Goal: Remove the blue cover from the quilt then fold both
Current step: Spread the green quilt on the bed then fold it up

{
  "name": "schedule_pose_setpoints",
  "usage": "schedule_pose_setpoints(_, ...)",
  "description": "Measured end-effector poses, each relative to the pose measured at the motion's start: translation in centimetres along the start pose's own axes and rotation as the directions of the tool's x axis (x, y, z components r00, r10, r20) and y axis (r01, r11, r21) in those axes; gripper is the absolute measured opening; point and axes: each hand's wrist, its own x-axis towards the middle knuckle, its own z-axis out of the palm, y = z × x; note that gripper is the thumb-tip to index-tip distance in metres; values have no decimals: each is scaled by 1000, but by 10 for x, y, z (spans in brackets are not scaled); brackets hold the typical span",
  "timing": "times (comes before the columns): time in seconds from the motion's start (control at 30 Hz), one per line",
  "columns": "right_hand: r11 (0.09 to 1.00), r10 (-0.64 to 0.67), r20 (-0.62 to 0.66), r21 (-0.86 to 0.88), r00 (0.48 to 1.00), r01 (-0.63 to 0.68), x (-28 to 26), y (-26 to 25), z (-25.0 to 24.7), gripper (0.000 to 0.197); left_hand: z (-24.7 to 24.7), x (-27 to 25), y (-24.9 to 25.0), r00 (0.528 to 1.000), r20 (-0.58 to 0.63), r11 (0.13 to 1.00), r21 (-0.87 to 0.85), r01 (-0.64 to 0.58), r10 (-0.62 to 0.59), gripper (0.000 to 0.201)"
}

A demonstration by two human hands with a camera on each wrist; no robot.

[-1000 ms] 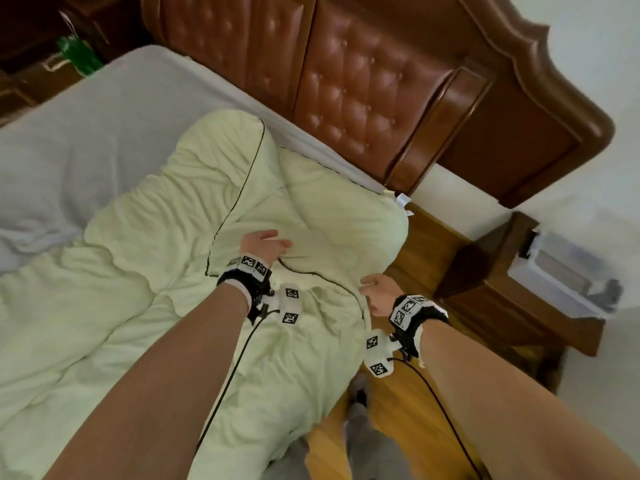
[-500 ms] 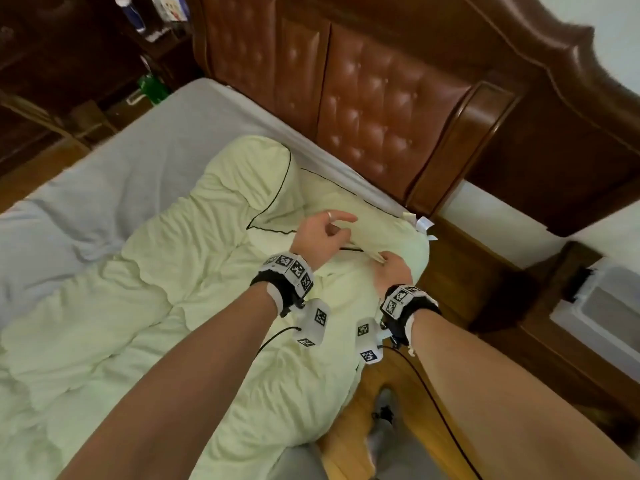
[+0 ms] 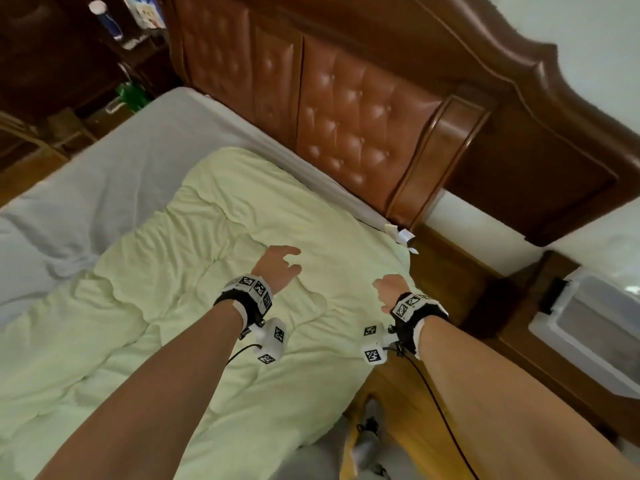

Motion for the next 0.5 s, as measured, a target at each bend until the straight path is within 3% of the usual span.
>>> schedule_pose_setpoints(0.07,999,-30,71,-12,997,31,5,-30,19,14,-26,-3,-16,999,-34,1000,10,28,-28,33)
schedule_pose_setpoints(0.17,985,-118,136,-106,984,133,-39,-98,46,19,-77,-17,-44,989,-124,996,-26,82,-85,33)
schedule_pose_setpoints(0.27,915,-236,246,-269,940,300,-73,-160,84,9,-134,-35,-77,968,-210,991,-34,132,-136,36)
schedule_pose_setpoints(0.4,769,-356,335,-426,872,477,-100,-227,147,35,-198,-60,-128,901,-344,964,-121,237,-265,37)
schedule_pose_setpoints(0.5,744,-395,362,-414,845,525,-110,-262,186,41,-228,-72,-158,840,-417,938,-149,314,-348,36)
